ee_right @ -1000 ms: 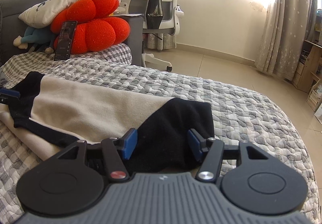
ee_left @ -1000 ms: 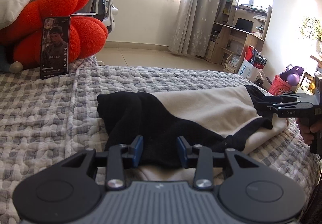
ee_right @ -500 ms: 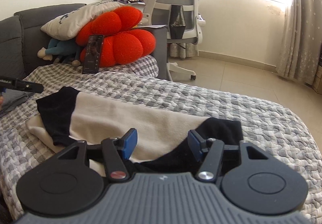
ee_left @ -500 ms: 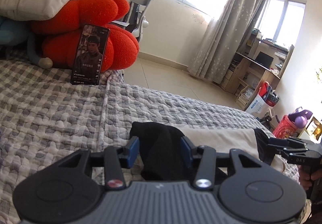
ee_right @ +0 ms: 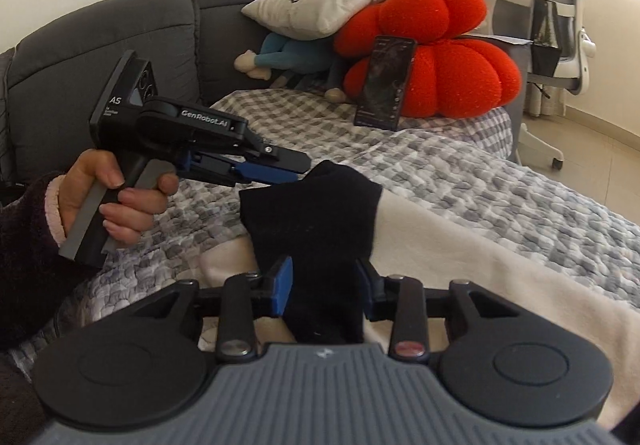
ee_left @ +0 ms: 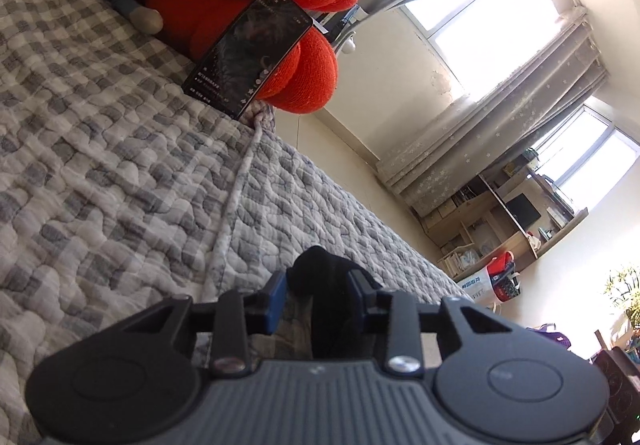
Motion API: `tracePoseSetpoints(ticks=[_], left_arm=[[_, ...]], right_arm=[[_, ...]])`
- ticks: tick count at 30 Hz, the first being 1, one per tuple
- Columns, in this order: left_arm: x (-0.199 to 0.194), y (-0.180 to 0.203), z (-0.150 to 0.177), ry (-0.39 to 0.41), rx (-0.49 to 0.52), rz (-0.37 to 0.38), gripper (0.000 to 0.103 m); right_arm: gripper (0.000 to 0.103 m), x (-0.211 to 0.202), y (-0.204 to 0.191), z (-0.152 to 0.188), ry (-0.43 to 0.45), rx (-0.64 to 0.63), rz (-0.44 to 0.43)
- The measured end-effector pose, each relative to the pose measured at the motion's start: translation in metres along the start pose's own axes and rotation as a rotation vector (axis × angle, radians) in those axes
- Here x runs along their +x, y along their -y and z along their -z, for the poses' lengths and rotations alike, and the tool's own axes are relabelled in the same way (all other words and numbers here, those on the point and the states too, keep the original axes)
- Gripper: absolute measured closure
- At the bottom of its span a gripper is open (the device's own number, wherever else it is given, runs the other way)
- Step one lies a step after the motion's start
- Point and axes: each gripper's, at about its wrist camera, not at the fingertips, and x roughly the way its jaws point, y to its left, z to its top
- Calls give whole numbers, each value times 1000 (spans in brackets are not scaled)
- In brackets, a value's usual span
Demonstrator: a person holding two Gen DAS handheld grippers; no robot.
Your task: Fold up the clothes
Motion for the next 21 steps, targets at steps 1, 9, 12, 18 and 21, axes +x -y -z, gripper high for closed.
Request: tracePoseSetpoints(ticks=[1, 9, 12, 18, 21], left_arm=[[0, -1, 2, 0, -7, 7, 70], [7, 2, 9, -28, -2, 43, 88], [10, 2, 9, -21, 10, 33, 98], [5, -1, 5, 14, 7, 18, 99], [7, -2, 5, 16, 13, -3, 99]], right_arm=[[72, 7, -3, -1, -8, -8, -17], [73, 40, -8, -5, -22, -6, -43], [84, 41, -11, -3, -14, -32, -33], [101, 29, -8, -4, -11, -24, -71], [101, 20, -3, -3, -6, 11, -108]])
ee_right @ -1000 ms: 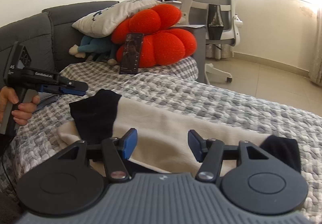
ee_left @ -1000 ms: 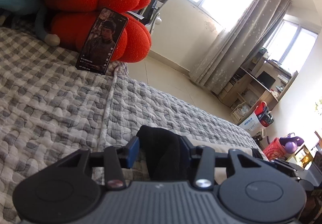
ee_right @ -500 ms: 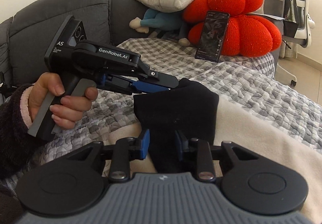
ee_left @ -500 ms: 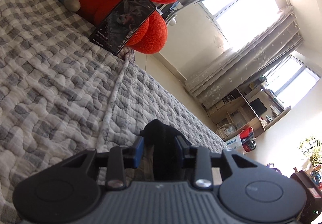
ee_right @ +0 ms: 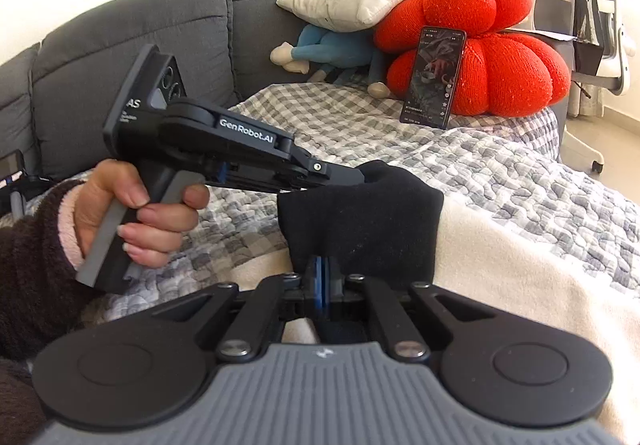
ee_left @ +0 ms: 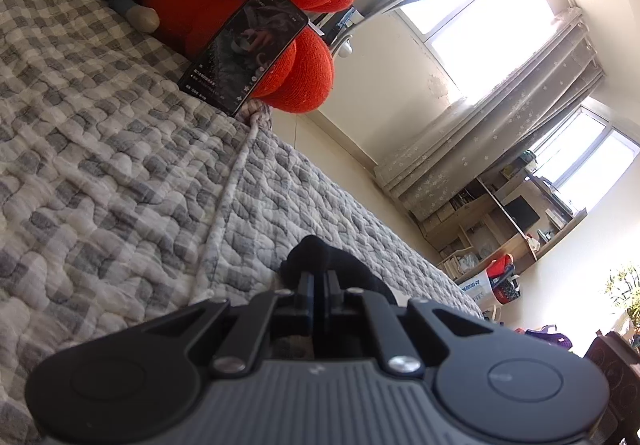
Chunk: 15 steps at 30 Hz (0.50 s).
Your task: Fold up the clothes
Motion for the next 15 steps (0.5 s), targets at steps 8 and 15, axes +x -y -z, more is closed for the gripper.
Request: tracePoseSetpoints(ticks=[8, 15], left_arm=[[2, 6, 2, -10, 61, -47, 97], [-15, 20, -3, 49, 110, -84, 90]], right_arm=[[98, 12, 2, 6, -43, 50, -11], [89, -9, 3, 4, -14, 68, 14]])
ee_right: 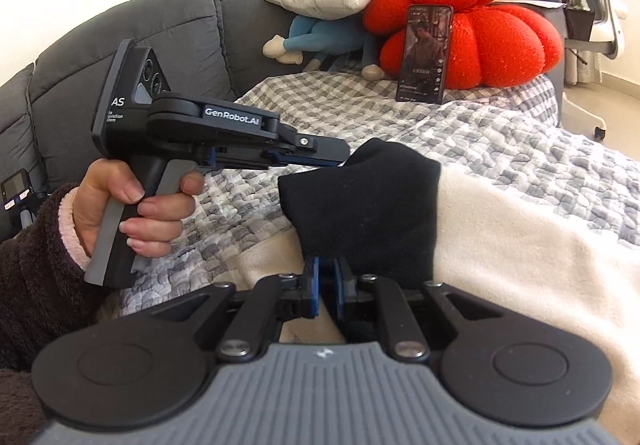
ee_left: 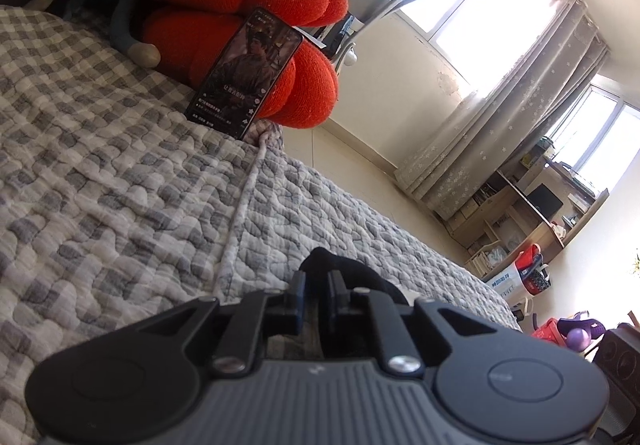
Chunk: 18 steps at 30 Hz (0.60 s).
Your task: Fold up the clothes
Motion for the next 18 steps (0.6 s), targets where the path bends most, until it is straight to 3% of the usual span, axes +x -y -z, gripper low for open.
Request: tracePoseSetpoints(ticks=[2, 6, 10, 18], left_arm=[[-5, 9, -1, 24, 33, -3, 83], [-8, 34, 0, 47, 131, 24, 67], [-3, 58, 6, 44, 237, 52, 60], [22, 80, 25, -5, 372, 48, 60]], right_arm=[[86, -11, 4, 1, 24, 1, 41], [63, -36, 15, 7, 80, 13, 172], [63, -62, 30, 19, 116, 49, 298], [63, -105, 60, 52, 123, 137, 510]])
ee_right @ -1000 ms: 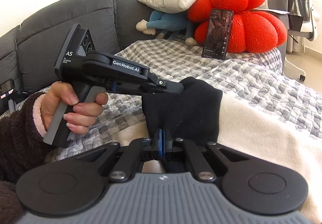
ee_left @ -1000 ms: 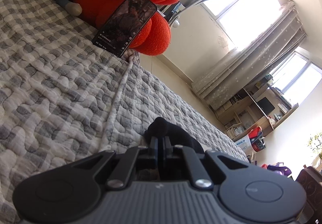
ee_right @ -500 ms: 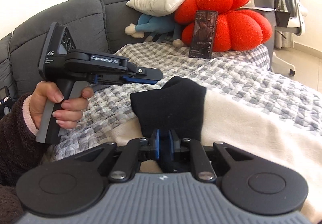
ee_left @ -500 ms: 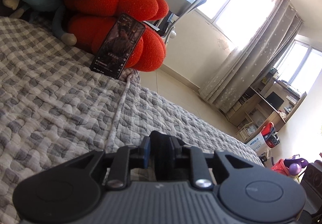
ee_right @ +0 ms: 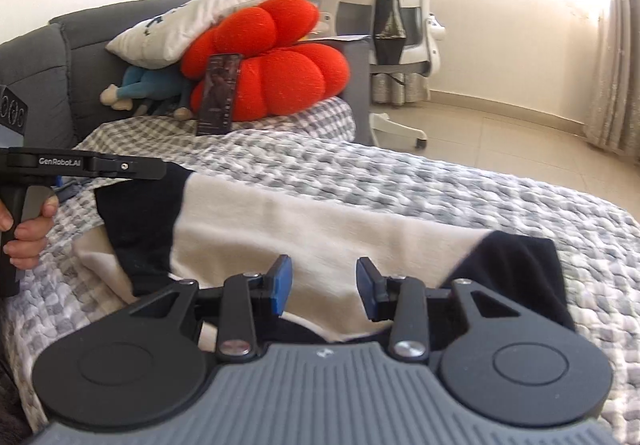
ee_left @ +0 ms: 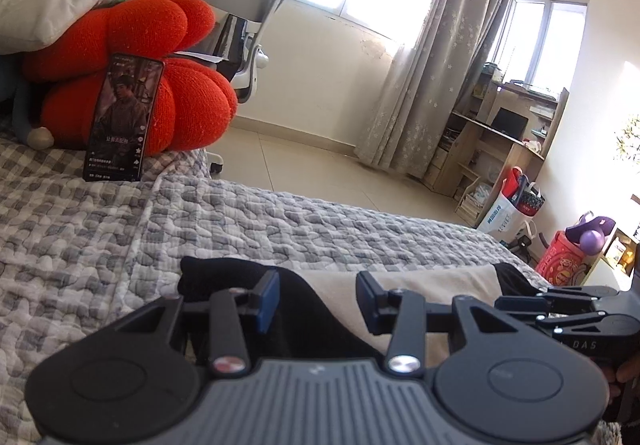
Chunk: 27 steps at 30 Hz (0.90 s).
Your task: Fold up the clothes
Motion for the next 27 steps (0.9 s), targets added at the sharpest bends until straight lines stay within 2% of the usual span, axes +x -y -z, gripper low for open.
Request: tracePoseSetpoints(ticks=[4, 7, 14, 19, 27], left_arm=[[6, 4, 6, -21, 62, -24, 60], [8, 1, 13, -53, 75, -40, 60], [-9, 5, 14, -66, 63, -55, 60], [-31, 7, 15, -60, 37, -96, 52], [-60, -8, 14, -72, -123, -129, 41]], right_arm=[[63, -10, 26, 10, 3, 47, 98], [63, -13, 43, 18, -7, 88, 134], [61, -35, 46, 21, 23, 117, 112], [59, -48, 40, 21, 28, 102, 110], [59, -52, 27, 20, 35, 103, 59]])
